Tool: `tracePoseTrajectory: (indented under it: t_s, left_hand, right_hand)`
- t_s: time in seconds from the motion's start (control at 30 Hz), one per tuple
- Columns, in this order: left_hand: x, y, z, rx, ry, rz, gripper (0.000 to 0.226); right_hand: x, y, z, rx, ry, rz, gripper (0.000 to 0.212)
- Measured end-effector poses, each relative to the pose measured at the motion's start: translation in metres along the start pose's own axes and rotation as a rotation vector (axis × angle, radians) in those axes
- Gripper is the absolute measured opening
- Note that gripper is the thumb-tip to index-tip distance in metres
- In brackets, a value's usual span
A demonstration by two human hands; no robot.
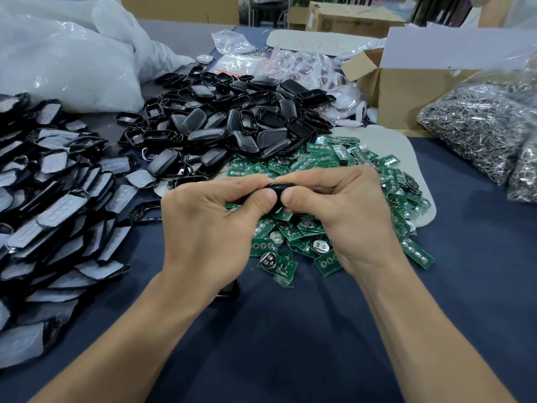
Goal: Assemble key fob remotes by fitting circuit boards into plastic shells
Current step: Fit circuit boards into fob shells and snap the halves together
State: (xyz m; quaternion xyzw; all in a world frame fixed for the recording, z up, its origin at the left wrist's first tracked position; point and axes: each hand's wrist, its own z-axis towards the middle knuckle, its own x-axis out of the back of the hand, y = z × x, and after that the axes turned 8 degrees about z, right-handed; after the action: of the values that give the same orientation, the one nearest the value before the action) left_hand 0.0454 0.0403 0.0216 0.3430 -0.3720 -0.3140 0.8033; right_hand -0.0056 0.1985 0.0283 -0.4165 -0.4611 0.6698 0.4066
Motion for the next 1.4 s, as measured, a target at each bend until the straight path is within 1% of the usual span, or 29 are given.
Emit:
tracePoseTrajectory:
  t_s: [0.07, 0.1, 0.17, 0.23, 0.3, 0.37, 0.4, 0.43, 0.5, 0.57, 0.63, 0.67, 0.73, 0.83, 0.97, 1.03, 1.17, 1.27, 1.4]
  left_hand:
    - [0.000, -0.003, 0.001, 0.030, -0.020, -0.032, 0.030]
    - [-0.002, -0.004, 0.003, 0.063, -0.043, -0.096, 0.027]
    - [-0.006, -0.001, 0.006, 0.187, -0.073, -0.318, 0.023]
    - [-0.010, 0.000, 0.008, 0.369, -0.105, -0.552, 0.014]
    - [-0.013, -0.004, 0.009, 0.500, -0.184, -0.720, 0.017]
    - [-0.011, -0.007, 0.010, 0.542, -0.264, -0.770, 0.020]
    - [-0.010, -0.008, 0.012, 0.521, -0.279, -0.721, 0.021]
    - [-0.009, -0.009, 0.013, 0.448, -0.269, -0.601, 0.020]
    - [-0.005, -0.011, 0.015, 0.226, -0.206, -0.310, 0.029]
    - [-0.002, -0.012, 0.012, 0.093, -0.169, -0.201, 0.040]
    - [0.000, -0.011, 0.007, 0.044, -0.144, -0.157, 0.041]
    - [0.000, -0.010, 0.007, 0.043, -0.132, -0.156, 0.041]
    - [0.001, -0.010, 0.010, 0.060, -0.122, -0.229, 0.035]
    - [0.002, -0.010, 0.016, 0.110, -0.131, -0.368, 0.030]
    - [0.000, -0.009, 0.017, 0.212, -0.229, -0.481, 0.022]
    - [-0.002, -0.008, 0.017, 0.219, -0.263, -0.485, 0.023]
    - [-0.002, -0.009, 0.015, 0.126, -0.226, -0.398, 0.037]
    - [-0.001, -0.009, 0.015, 0.110, -0.183, -0.383, 0.035]
    - [-0.001, -0.010, 0.015, 0.120, -0.183, -0.403, 0.036]
  right_hand:
    - [-0.001, 0.001, 0.000, 0.006, 0.003, -0.007, 0.023]
    - [-0.001, 0.001, 0.000, 0.003, -0.003, 0.013, 0.024]
    - [-0.001, 0.001, 0.001, 0.001, -0.003, 0.091, 0.027]
    - [-0.001, 0.001, 0.001, 0.027, 0.020, 0.102, 0.030]
    - [-0.003, 0.001, 0.001, 0.075, 0.038, 0.000, 0.030]
    - [-0.003, -0.001, 0.000, 0.106, 0.073, -0.133, 0.027]
    - [-0.002, -0.002, 0.000, 0.118, 0.100, -0.189, 0.027]
    - [-0.002, -0.003, -0.001, 0.133, 0.128, -0.248, 0.027]
    - [-0.001, -0.004, -0.003, 0.180, 0.166, -0.393, 0.027]
    - [-0.003, -0.006, -0.006, 0.243, 0.177, -0.545, 0.027]
    - [-0.005, -0.008, -0.008, 0.305, 0.181, -0.637, 0.028]
    - [-0.006, -0.008, -0.009, 0.336, 0.177, -0.657, 0.029]
    - [-0.009, -0.009, -0.009, 0.368, 0.158, -0.653, 0.029]
    - [-0.007, -0.011, -0.007, 0.333, 0.131, -0.596, 0.029]
    - [-0.003, -0.013, -0.006, 0.323, 0.123, -0.585, 0.026]
    - [-0.002, -0.012, -0.005, 0.343, 0.123, -0.597, 0.024]
    - [-0.003, -0.010, -0.006, 0.352, 0.125, -0.630, 0.024]
    - [-0.005, -0.009, -0.008, 0.367, 0.119, -0.646, 0.024]
    - [-0.007, -0.008, -0.008, 0.369, 0.117, -0.635, 0.022]
